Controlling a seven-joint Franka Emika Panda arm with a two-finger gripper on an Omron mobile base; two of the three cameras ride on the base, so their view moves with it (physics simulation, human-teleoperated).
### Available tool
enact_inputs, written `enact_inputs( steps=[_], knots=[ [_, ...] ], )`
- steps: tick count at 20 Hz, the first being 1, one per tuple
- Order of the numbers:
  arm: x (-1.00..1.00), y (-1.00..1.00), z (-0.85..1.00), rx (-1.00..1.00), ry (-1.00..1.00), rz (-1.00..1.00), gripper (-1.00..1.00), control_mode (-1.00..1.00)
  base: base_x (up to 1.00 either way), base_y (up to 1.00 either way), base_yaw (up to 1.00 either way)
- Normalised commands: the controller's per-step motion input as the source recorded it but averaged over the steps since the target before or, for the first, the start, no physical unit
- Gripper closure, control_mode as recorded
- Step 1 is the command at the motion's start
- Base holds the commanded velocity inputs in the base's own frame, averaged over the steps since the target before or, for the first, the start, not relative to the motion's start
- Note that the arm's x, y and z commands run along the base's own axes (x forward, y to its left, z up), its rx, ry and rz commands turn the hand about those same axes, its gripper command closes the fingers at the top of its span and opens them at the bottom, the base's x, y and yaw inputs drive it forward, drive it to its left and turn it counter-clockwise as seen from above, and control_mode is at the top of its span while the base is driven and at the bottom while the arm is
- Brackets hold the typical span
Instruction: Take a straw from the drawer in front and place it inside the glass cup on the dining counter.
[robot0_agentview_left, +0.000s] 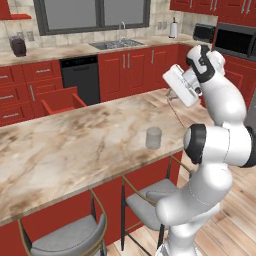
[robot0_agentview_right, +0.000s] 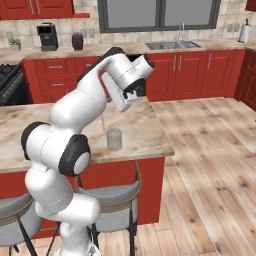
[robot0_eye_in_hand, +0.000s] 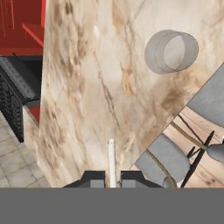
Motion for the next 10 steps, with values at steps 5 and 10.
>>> enact_inputs(
  steps=[5,10],
  knots=[
    [0.20,-0.16,0.00,0.00,-0.03,-0.06,1.00,-1.00,0.00,0.00,0.00],
    [0.03,-0.34,0.00,0.01,-0.06,-0.01,1.00,-1.00,0.00,0.00,0.00]
  ],
)
